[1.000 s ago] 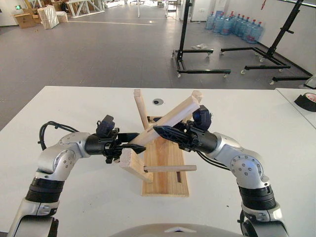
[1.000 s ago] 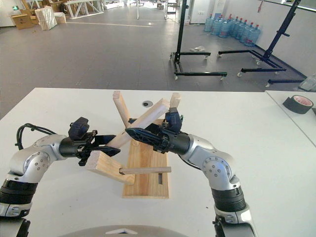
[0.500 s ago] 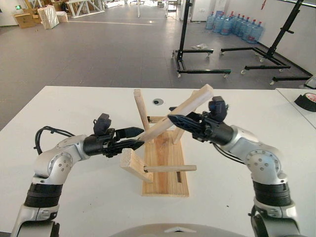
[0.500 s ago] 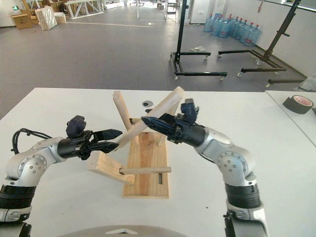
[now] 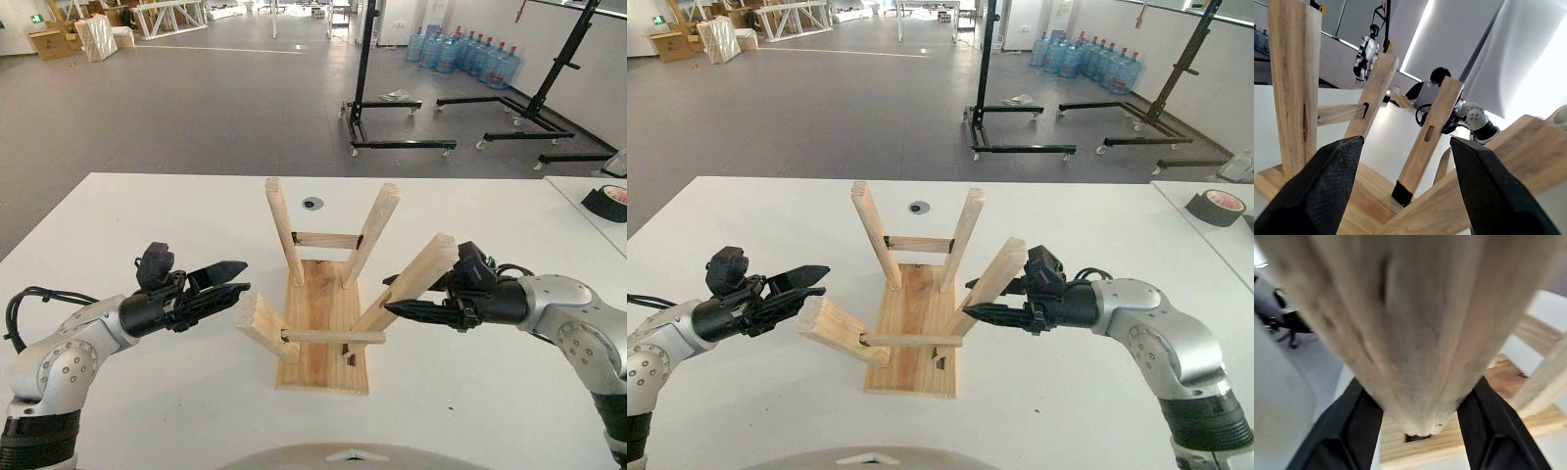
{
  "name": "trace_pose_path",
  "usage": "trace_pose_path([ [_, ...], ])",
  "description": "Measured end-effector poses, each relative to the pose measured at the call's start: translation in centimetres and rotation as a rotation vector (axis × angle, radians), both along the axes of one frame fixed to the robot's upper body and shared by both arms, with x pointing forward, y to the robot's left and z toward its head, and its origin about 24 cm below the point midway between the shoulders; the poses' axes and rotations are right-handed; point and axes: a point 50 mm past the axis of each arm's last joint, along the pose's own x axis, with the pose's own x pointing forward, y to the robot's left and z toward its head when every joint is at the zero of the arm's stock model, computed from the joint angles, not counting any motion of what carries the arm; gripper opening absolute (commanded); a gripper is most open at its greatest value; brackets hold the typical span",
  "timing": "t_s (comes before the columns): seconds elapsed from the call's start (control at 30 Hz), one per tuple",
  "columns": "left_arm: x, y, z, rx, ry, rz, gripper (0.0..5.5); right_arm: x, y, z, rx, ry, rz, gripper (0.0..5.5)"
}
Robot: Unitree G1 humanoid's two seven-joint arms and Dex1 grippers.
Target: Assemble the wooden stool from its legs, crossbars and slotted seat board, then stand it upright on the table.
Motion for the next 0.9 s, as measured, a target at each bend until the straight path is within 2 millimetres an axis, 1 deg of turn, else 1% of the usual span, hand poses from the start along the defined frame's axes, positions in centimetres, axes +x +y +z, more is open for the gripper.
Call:
trace_pose_path([
  [0.17, 0.2, 0.0, 0.2, 0.016, -0.007, 0.005, 3.23, -0.3, -0.3, 0.6, -0.032, 0.016, 0.033, 2.03],
  [0.23, 0.2, 0.0, 0.6, -0.015, -0.02, 0.019, 3.23, -0.3, -0.4, 0.8, -0.047, 0.02, 0.035, 2.03],
  [0.37, -0.1, -0.2, 2.0, -0.032, -0.08, 0.029, 3.23, -0.6, -0.2, 1.2, -0.072, 0.004, 0.069, 2.03],
  [0.57, -0.4, -1.6, 4.5, -0.076, -0.177, -0.021, 3.23, -0.5, 0.3, 1.6, -0.104, -0.021, 0.142, 2.03],
  [0.7, -0.5, -2.0, 5.2, -0.086, -0.197, -0.044, 3.23, 0.2, 0.7, 1.8, -0.124, -0.039, 0.171, 2.03],
  [0.8, -0.5, -2.5, 5.1, -0.07, -0.198, -0.061, 3.23, 0.5, 0.8, 1.9, -0.136, -0.057, 0.186, 2.03],
  [0.87, -0.8, -2.6, 5.1, -0.066, -0.2, -0.064, 3.23, 0.7, 0.7, 2.1, -0.16, -0.025, 0.17, 2.03],
  [0.9, -0.9, -2.7, 5.1, -0.062, -0.202, -0.066, 3.23, 0.8, 0.4, 1.9, -0.191, 0.01, 0.154, 2.03],
])
